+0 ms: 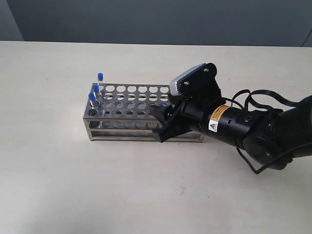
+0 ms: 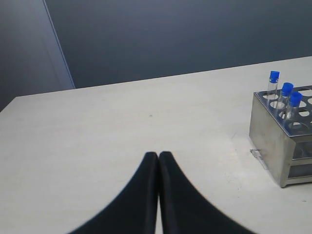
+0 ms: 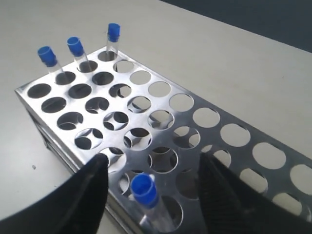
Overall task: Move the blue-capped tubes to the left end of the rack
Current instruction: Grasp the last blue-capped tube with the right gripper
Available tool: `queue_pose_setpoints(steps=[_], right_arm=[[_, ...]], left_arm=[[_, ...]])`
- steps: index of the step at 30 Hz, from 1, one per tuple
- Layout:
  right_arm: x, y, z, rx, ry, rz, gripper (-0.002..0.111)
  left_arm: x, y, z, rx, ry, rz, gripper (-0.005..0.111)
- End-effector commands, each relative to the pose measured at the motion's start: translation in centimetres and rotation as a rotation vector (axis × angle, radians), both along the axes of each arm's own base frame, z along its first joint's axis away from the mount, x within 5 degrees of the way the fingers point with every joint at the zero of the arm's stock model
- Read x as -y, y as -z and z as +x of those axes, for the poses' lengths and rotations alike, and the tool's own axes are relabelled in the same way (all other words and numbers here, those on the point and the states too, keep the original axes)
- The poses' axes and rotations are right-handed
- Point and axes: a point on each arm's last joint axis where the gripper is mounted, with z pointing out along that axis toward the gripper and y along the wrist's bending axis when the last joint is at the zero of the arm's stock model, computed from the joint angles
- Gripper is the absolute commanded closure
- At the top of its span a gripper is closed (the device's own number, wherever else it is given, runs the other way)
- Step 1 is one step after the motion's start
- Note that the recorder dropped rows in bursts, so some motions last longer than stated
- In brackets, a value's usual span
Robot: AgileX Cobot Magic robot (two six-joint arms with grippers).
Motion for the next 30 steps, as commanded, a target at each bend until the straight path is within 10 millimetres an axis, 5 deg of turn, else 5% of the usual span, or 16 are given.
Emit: queue_pose_setpoints(steps=[1, 7, 14, 18, 30], right_arm=[[-1.0, 0.9, 1.0, -0.003, -0.002, -0.017, 0.054], [-1.2, 1.7, 1.4, -0.034, 0.004, -0.054, 0.058], [-1.0, 2.1, 1.3, -0.065, 0.009, -0.096, 0.102], [-1.1, 1.5, 1.3, -0.049, 0.008, -0.079, 0.109], [-2.6, -8.6, 2.3, 0.216, -0.052, 0.120, 0.109]], left_arm=[[0.0, -0.2, 0.0, 0.010, 0.004, 0.002, 0.106], [0.0, -0.2, 0.0, 0.010, 0.004, 0.002, 0.106], [0.0, -0.2, 0.0, 0.010, 0.004, 0.002, 0.106], [0.0, -0.2, 0.0, 0.010, 0.004, 0.002, 0.106], [0.0, -0.2, 0.0, 0.010, 0.004, 0.002, 0.106]])
